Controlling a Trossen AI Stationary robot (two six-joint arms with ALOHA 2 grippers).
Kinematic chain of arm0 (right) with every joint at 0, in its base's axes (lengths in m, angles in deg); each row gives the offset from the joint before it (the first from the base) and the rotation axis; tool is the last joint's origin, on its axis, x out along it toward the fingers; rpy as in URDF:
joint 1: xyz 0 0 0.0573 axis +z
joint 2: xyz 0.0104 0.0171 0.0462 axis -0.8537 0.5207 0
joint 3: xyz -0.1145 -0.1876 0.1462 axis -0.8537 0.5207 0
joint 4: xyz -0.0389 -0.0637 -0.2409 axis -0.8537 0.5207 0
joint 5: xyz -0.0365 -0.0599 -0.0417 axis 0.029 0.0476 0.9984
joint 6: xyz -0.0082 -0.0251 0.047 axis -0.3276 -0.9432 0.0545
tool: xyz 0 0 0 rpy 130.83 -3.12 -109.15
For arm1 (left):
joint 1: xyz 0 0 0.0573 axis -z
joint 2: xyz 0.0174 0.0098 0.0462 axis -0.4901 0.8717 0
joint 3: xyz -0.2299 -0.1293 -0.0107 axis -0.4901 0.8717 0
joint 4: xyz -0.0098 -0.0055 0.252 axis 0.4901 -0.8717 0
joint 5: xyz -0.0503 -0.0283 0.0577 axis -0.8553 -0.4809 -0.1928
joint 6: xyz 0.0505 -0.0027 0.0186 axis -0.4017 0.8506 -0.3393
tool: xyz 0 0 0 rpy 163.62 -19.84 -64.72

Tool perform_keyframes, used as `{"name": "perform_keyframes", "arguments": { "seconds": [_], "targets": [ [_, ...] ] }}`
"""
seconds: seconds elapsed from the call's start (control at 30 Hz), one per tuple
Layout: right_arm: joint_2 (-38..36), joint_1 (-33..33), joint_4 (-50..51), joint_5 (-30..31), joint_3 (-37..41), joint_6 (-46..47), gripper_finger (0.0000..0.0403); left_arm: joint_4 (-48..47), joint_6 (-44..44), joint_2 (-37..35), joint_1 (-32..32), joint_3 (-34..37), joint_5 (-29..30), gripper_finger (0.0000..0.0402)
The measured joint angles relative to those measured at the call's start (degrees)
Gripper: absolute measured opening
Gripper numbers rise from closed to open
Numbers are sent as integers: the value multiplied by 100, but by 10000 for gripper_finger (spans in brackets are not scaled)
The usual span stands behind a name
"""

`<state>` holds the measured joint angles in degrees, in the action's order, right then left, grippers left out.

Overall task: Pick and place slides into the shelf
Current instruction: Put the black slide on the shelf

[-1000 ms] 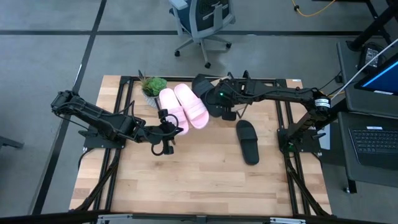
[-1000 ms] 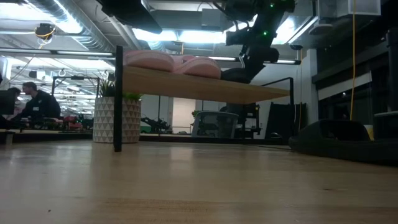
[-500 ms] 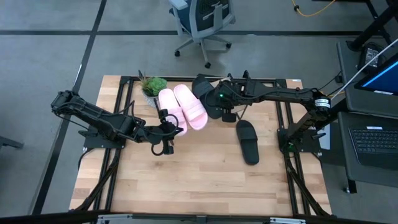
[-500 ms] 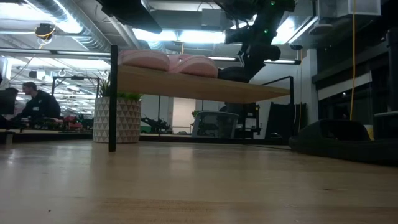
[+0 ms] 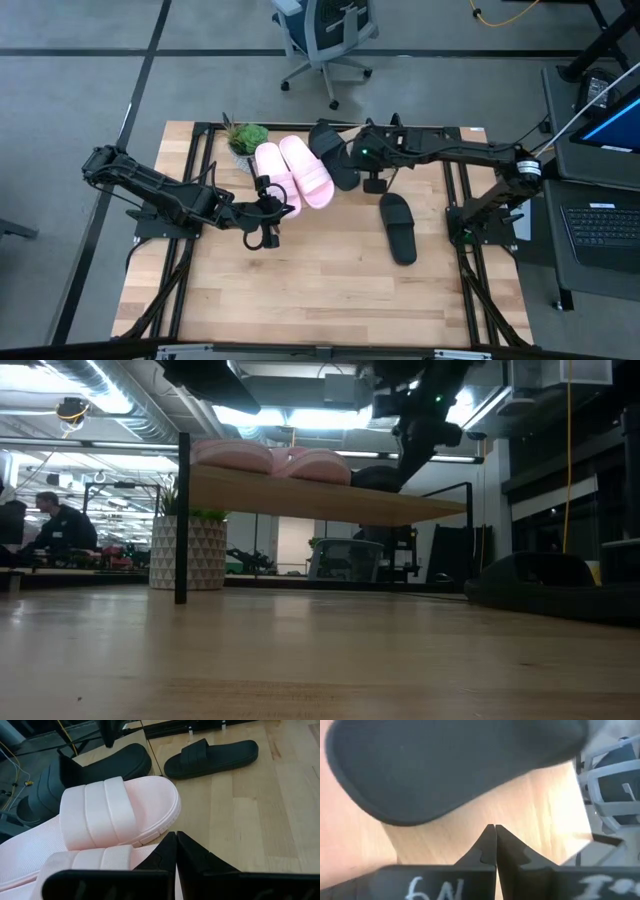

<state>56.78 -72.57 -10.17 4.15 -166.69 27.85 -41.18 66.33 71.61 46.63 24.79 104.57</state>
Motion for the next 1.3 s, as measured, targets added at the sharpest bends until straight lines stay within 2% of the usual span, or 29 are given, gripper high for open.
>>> {"name": "perform_keyframes", "arguments": {
  "seconds": [0.13, 0.3, 0.37, 0.5, 0.6, 0.8, 1.0, 1.13, 1.3],
  "targets": [
    [-227, 6, 197, 2, 0, 255, 0, 0, 2, 0, 1, 0, 0, 4],
    [-437, 192, 961, 9, 0, 852, 0, 0, 2, 0, 0, 0, 0, 4],
    [-482, 376, 1243, 47, 0, 1139, 0, 0, 2, 0, -1, 0, 0, 4],
    [-525, 975, 1701, 583, 0, 1535, 0, -2, 2, 0, -1, 0, 0, 4],
    [-579, 1461, 1911, 595, 0, 1947, 0, -2, 2, 0, 1, 0, 0, 4],
    [-875, 2433, 1685, 618, 245, 2796, 0, -2, 2, 0, 5, 0, -5, 4],
    [-1510, 3383, 792, 1068, 1355, 3714, 0, -2, -13, 0, 6, 0, -233, 4],
    [-1839, 3784, 371, 1232, 1925, 4346, 0, -2, -13, 0, 6, 0, -247, 4],
    [-1892, 4065, 293, 1257, 2265, 4760, 0, 0, 16, 0, 6, 0, -247, 4]
  ]
}}
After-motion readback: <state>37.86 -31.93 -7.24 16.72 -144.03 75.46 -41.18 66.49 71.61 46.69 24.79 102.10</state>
